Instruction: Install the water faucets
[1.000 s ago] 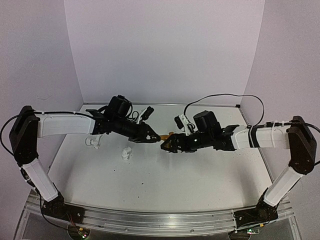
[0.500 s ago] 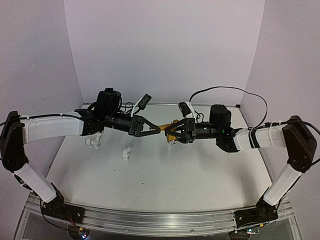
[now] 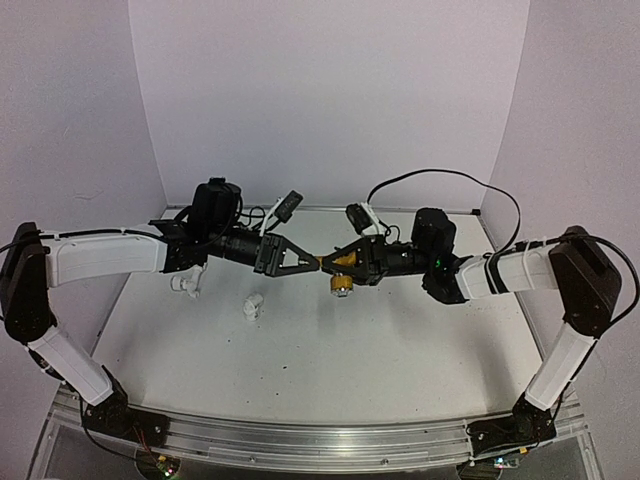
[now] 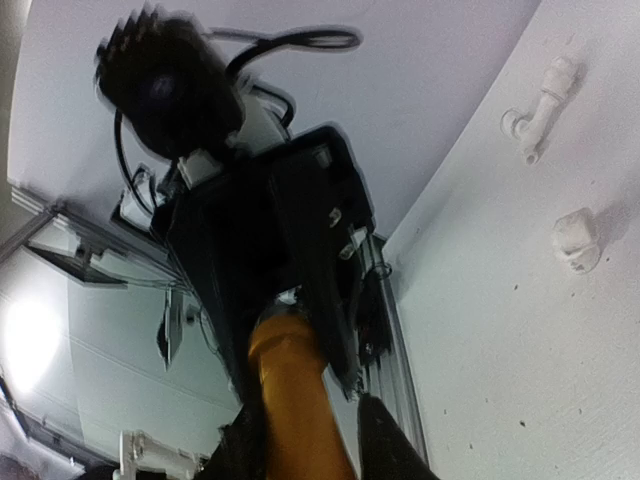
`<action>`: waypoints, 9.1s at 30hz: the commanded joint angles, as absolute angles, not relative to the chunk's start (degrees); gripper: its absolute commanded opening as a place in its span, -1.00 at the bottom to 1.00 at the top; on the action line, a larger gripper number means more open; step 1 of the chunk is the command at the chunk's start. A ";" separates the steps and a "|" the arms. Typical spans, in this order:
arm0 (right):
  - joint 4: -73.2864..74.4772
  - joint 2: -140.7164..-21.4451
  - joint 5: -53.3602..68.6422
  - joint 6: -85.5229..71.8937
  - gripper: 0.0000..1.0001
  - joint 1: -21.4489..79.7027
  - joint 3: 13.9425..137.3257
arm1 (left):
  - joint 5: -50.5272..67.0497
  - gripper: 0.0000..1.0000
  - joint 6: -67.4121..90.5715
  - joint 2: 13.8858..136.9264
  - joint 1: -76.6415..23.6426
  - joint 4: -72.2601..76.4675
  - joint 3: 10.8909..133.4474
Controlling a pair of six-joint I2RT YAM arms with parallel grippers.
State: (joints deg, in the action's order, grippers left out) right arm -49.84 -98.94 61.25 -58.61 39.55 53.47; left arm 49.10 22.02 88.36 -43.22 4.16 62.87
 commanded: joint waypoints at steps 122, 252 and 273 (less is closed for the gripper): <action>-14.12 -89.21 35.22 20.59 -1.00 48.21 81.94 | 65.57 -1.00 76.35 80.70 -33.90 47.25 61.23; -27.06 -104.31 61.33 -32.03 -1.00 44.58 89.45 | 56.47 -1.00 34.78 74.80 -34.55 39.46 56.56; -82.86 -118.98 58.66 -113.01 -0.42 41.68 89.07 | 79.76 -1.00 23.30 87.68 -31.16 39.46 72.79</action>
